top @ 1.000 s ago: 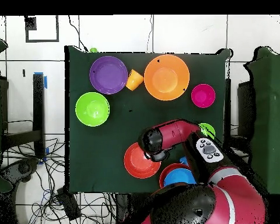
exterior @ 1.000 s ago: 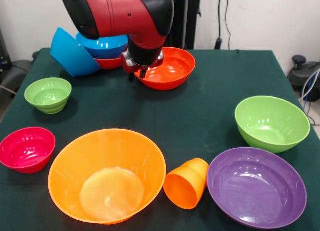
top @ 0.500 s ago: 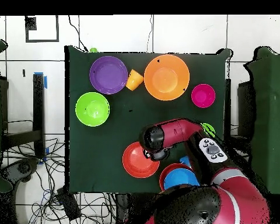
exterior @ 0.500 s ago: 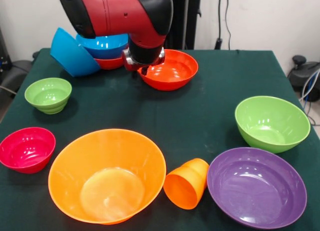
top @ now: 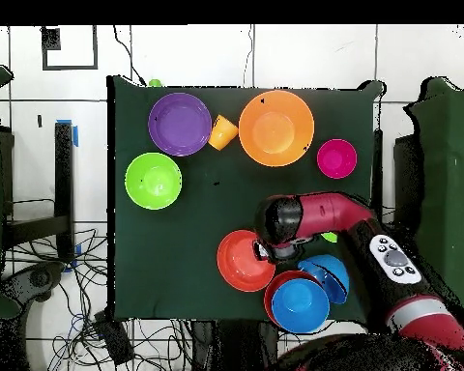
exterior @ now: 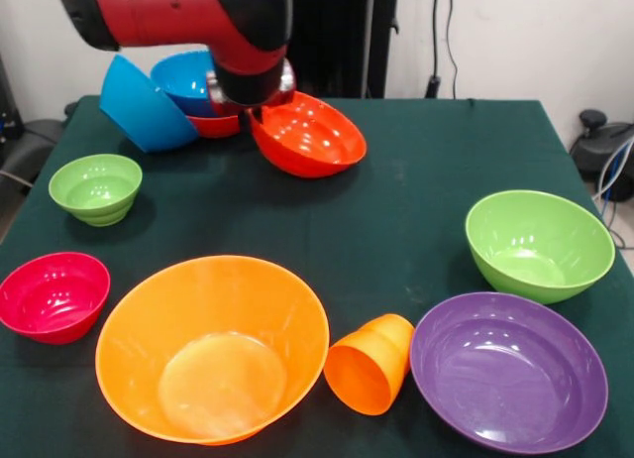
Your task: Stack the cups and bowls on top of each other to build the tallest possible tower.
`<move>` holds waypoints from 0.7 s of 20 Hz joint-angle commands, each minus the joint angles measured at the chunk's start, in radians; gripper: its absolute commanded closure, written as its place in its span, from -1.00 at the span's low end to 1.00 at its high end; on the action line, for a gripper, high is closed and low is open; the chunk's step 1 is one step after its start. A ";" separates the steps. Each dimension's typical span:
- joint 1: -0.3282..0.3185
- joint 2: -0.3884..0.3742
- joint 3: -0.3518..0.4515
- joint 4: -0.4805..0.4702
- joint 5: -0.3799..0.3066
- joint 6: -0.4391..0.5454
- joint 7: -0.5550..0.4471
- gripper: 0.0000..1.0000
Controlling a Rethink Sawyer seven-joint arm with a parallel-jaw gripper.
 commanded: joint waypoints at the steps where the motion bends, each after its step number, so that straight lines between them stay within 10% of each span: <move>1: -0.041 -0.021 0.108 -0.096 0.003 0.134 -0.384 1.00; 14: -0.129 0.034 0.211 -0.103 0.098 0.280 -0.379 1.00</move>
